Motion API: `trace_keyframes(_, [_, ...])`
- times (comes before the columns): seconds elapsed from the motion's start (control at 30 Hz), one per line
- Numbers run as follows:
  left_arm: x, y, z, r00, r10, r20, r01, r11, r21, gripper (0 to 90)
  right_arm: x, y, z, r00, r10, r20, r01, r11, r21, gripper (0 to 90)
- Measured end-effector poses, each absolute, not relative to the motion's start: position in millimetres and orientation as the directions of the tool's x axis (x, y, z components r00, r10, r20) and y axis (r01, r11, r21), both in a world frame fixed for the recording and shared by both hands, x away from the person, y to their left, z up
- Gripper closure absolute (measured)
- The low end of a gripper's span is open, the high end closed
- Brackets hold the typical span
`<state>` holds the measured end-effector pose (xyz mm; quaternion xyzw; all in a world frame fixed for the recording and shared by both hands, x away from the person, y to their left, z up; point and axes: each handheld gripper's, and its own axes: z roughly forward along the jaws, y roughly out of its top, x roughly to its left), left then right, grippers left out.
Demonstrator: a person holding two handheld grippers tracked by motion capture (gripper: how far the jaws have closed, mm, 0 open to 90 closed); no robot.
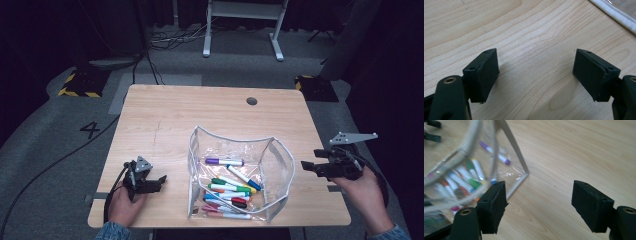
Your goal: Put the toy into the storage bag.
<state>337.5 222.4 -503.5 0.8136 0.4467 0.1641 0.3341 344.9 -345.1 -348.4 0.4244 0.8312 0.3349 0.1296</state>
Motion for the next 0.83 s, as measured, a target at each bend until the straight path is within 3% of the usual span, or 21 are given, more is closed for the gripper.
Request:
trace_keyframes(0.2, [337, 222, -503, 0.547, 0.837, -0.031, 0.617, -0.378, 0.69, 21.0, 346, -365, -399, -0.551, 0.827, 0.116, 0.68, 0.363, 0.637, 26.5])
trace_keyframes(0.63, [338, 223, -503, 0.542, 0.84, -0.029, 0.619, -0.375, 0.69, 20.9, 339, -386, -475, -0.472, 0.88, 0.041, 0.672, 0.329, 0.664, 21.0])
trace_keyframes(0.77, [338, 223, -504, 0.54, 0.841, -0.028, 0.618, -0.374, 0.691, 20.8, 340, -386, -494, -0.463, 0.885, 0.037, 0.671, 0.323, 0.667, 10.7])
trace_keyframes(0.83, [338, 223, -504, 0.537, 0.843, -0.03, 0.62, -0.37, 0.691, 20.4, 340, -386, -504, -0.477, 0.879, -0.003, 0.609, 0.333, 0.72, 4.8])
